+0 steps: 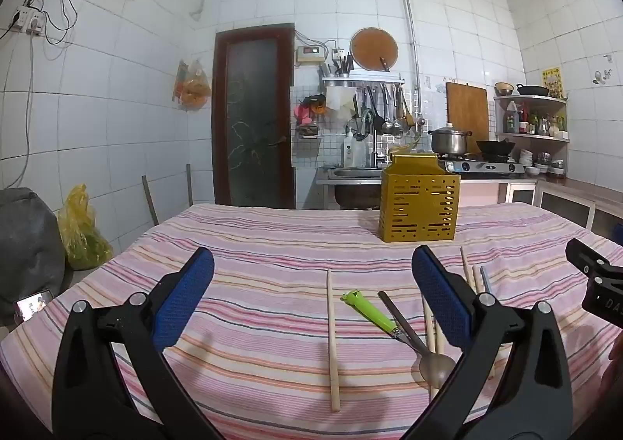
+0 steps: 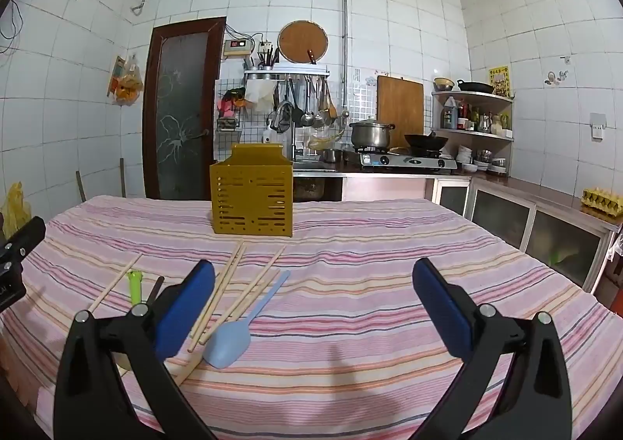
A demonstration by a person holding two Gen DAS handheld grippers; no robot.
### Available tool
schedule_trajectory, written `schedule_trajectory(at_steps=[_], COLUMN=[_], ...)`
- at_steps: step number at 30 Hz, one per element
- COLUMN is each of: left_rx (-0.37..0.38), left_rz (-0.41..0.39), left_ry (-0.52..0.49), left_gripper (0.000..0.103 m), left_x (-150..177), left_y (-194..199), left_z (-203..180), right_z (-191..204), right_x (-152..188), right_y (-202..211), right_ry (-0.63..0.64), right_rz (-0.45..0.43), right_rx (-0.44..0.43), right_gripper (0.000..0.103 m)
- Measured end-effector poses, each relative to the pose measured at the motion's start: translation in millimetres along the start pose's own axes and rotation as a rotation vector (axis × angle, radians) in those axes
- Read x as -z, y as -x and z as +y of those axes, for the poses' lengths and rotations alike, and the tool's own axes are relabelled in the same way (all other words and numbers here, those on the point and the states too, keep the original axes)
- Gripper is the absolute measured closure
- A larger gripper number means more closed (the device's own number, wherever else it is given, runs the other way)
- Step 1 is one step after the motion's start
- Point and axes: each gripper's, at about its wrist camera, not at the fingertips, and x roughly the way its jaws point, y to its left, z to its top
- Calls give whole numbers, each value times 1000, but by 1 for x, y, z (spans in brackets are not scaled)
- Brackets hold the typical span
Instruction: Organize utensils
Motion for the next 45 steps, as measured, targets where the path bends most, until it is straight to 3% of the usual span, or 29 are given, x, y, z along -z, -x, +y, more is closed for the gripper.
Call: schedule_trajectory(at_steps=[45], left_rx=[7], left_rz=[16], left_ry=[-9], left_gripper=[5], left_x=[0], left_y=[-4], left_z=[0], right_z=[-2], right_x=[5], right_y=[-6], right_ry=[-9], right_rz=[-5], right_rx=[8], right_gripper=[4])
